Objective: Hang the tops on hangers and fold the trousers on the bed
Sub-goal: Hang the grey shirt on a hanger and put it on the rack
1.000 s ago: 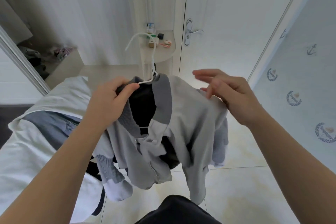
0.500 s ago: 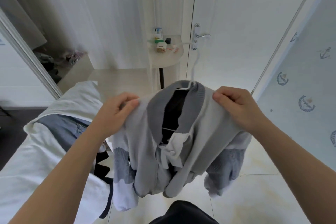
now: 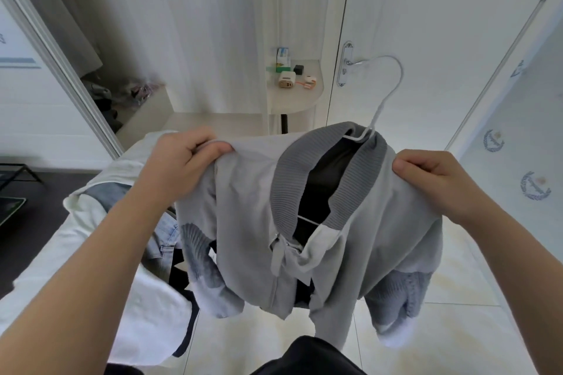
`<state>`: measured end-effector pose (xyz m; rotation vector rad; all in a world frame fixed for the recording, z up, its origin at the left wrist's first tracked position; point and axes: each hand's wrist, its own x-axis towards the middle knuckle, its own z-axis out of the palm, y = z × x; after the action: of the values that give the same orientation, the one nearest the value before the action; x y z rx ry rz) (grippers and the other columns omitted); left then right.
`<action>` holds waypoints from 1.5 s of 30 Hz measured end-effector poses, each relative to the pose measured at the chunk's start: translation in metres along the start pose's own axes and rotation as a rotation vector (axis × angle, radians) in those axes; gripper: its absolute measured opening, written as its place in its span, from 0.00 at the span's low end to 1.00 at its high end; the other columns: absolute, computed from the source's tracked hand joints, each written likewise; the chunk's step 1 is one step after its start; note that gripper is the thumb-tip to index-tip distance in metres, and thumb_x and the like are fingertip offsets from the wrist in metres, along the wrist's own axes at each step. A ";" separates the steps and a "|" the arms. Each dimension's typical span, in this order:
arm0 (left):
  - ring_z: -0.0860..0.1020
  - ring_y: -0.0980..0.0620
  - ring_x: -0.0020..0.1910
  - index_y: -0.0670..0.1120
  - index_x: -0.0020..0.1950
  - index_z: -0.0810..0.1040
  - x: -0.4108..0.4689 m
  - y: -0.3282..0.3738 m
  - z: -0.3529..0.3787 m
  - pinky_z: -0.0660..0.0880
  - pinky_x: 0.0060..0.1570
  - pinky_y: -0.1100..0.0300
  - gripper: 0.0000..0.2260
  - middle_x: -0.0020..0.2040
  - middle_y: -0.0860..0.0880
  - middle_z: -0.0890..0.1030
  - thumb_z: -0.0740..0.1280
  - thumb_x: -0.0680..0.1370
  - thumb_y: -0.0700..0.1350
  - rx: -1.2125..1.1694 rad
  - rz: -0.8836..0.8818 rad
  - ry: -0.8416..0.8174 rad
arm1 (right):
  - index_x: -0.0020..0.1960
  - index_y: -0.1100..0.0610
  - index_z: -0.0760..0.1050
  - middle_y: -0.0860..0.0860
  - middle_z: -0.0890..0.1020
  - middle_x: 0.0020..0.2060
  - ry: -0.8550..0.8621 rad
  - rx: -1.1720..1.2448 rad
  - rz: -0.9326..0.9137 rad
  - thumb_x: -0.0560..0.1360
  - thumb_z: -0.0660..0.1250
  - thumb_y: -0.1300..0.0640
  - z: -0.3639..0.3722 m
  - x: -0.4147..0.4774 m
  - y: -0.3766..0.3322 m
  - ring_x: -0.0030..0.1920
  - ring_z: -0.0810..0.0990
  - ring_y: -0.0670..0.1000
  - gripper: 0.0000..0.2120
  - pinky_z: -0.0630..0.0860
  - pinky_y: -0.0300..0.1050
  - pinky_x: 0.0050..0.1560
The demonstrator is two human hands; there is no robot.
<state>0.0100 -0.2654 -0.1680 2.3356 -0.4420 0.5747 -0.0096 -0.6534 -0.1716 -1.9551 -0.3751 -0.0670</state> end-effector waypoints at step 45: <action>0.78 0.57 0.42 0.59 0.45 0.78 0.012 0.009 0.008 0.71 0.41 0.64 0.08 0.40 0.57 0.81 0.60 0.80 0.55 -0.020 0.021 -0.073 | 0.52 0.46 0.76 0.39 0.81 0.41 0.367 -0.284 -0.206 0.79 0.68 0.64 0.040 0.003 0.018 0.41 0.79 0.41 0.12 0.71 0.32 0.42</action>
<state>0.0184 -0.2789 -0.1619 2.3413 -0.5042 0.4935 -0.0062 -0.6228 -0.2028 -2.1210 -0.3338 -0.6329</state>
